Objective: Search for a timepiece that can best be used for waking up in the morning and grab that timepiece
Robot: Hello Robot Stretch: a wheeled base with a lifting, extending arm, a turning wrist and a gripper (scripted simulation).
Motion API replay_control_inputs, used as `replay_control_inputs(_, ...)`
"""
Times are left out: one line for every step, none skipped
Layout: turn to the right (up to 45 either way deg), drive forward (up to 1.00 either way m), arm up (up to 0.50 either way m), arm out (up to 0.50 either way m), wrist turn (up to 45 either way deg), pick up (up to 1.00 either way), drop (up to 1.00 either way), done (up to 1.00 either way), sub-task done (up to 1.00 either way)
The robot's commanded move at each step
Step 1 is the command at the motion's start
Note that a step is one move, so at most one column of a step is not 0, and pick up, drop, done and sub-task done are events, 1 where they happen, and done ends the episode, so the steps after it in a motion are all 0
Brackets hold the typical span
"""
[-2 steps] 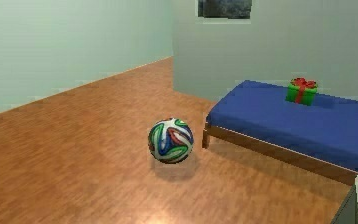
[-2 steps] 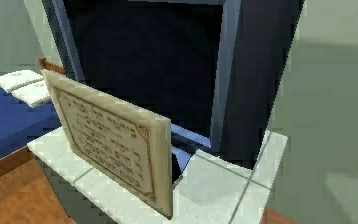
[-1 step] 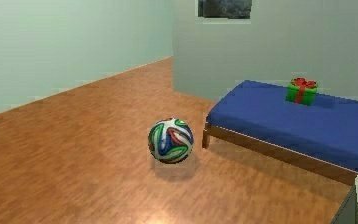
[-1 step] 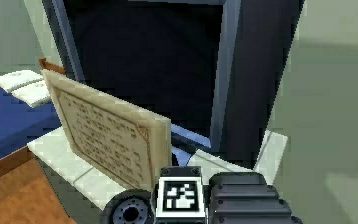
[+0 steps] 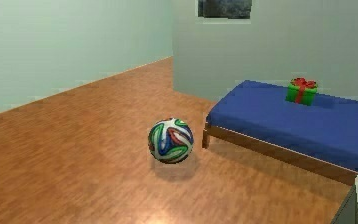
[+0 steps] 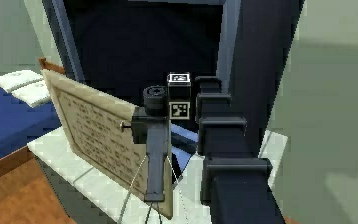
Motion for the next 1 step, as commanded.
replay_control_inputs(0.0, 0.0, 0.0, 0.0, 45.0, 0.0, 0.0, 0.0, 0.0)
